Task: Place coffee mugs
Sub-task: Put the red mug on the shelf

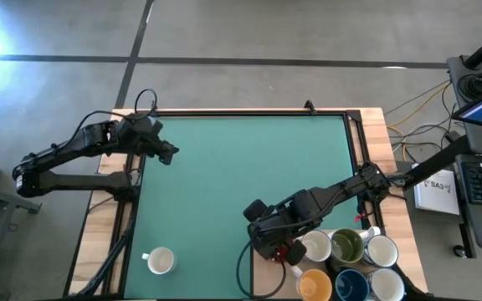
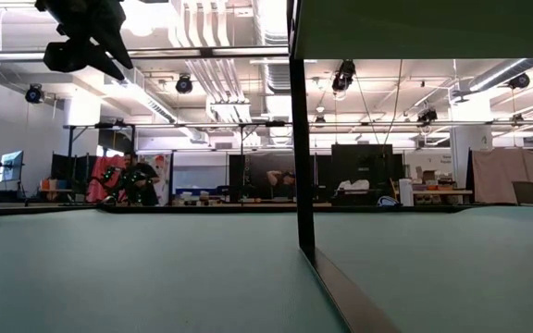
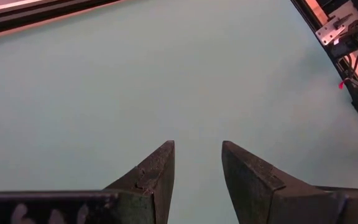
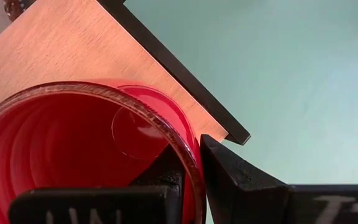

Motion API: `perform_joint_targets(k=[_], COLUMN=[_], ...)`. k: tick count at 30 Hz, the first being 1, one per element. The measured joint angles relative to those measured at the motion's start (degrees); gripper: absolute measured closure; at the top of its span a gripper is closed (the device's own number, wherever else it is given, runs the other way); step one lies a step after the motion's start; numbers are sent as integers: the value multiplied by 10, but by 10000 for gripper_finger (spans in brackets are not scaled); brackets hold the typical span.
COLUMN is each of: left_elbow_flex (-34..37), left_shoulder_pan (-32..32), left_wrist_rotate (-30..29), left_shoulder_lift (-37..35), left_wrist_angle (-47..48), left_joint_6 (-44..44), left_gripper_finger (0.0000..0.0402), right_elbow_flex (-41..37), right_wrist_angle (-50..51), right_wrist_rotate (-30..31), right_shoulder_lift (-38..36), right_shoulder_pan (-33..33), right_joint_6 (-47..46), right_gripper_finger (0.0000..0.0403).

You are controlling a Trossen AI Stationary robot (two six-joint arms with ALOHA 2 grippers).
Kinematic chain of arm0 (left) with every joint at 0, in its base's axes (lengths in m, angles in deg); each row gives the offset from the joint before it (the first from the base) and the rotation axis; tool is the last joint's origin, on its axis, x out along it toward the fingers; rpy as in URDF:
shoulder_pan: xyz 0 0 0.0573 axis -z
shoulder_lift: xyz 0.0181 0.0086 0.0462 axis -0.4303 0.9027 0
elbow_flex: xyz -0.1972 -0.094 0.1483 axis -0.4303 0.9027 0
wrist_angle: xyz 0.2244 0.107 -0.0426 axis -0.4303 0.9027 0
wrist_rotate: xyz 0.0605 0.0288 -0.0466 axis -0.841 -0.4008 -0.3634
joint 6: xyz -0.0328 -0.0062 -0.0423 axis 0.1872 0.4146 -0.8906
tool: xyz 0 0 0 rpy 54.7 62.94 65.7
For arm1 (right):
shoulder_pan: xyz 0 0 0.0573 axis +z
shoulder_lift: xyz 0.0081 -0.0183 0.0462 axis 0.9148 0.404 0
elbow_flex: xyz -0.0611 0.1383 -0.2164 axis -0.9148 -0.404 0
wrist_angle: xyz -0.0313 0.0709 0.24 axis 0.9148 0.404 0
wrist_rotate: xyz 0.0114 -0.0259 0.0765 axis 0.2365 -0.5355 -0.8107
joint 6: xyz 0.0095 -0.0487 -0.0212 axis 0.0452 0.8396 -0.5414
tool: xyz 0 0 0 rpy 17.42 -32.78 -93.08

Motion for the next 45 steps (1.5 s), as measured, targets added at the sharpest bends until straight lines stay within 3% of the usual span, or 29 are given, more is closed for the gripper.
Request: perform_joint_targets(k=[8,20,34,45], left_elbow_flex=[0,0,0,0], left_shoulder_pan=[0,0,0,0], left_wrist_rotate=[0,1,1,1], left_shoulder_lift=[0,0,0,-2], left_wrist_angle=[1,5,5,8], left_joint_6=[2,6,9,11], left_gripper_finger=[286,286,286,286], right_elbow_flex=[0,2,17,45], right_wrist_angle=[-5,-8,23,78], right_wrist_rotate=[-2,-3,-5,2], right_shoulder_lift=[0,0,0,0], right_shoulder_pan=[0,-2,-2,-2], right_joint_6=[-11,-55,-112,-131], right_gripper_finger=[384,303,321,312])
